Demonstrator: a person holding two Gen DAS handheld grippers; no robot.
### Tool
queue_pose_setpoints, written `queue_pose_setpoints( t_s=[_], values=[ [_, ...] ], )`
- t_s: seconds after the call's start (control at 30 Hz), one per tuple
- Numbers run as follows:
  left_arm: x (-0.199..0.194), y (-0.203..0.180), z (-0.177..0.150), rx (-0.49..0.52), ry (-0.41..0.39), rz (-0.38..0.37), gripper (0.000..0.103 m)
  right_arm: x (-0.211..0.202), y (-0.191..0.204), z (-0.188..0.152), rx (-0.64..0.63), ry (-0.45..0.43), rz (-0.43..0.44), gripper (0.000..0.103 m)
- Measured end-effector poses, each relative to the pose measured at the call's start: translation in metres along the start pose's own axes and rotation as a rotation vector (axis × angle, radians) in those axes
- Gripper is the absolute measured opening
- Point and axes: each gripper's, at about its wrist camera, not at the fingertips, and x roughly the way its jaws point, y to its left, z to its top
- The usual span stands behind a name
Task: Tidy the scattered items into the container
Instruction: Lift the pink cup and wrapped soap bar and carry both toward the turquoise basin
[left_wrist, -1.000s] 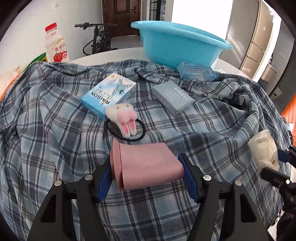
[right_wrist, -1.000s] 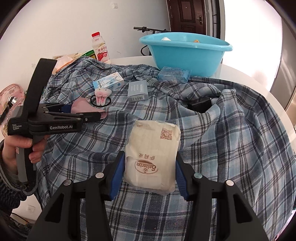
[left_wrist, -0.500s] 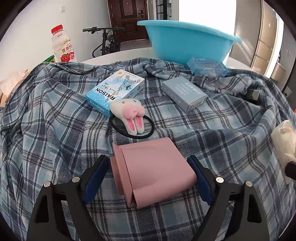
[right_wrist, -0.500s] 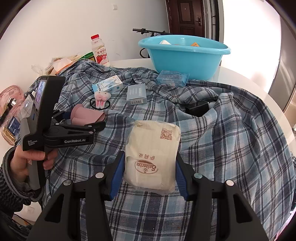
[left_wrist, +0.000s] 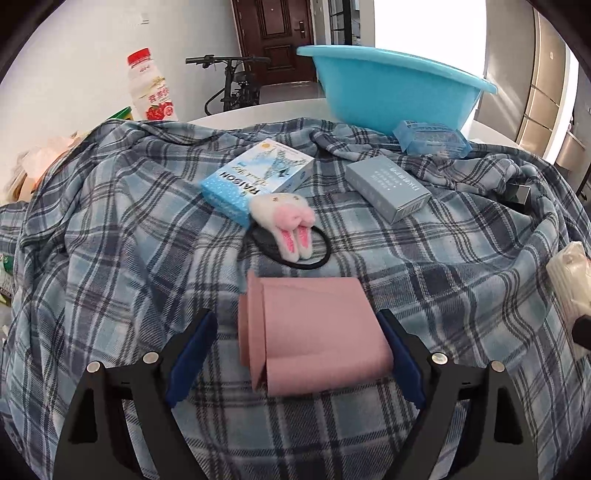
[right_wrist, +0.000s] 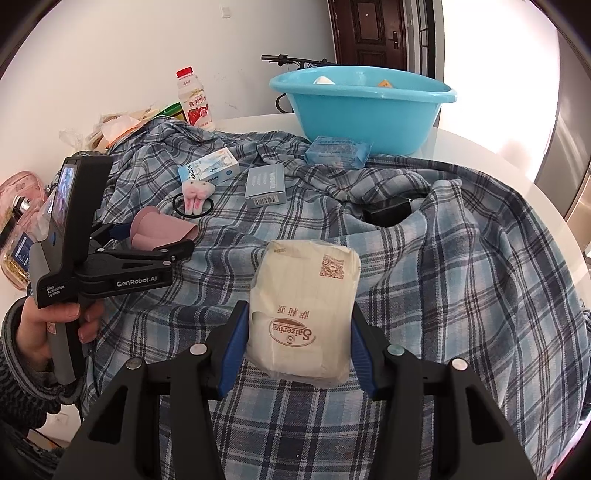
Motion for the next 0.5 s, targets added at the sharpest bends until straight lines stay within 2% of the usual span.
queue_pose_setpoints(
  t_s=[0.17,0.5],
  values=[
    [-0.008,0.009,-0.005,-0.018,-0.002,-0.007,0.089,0.003,0.006,0.001,-0.013,0.004,0.014,0.050],
    [0.007,0.003,0.000,-0.031,0.012,0.003,0.089,-0.003,0.015,0.002,-0.042,-0.006,0.011,0.050]
  ],
)
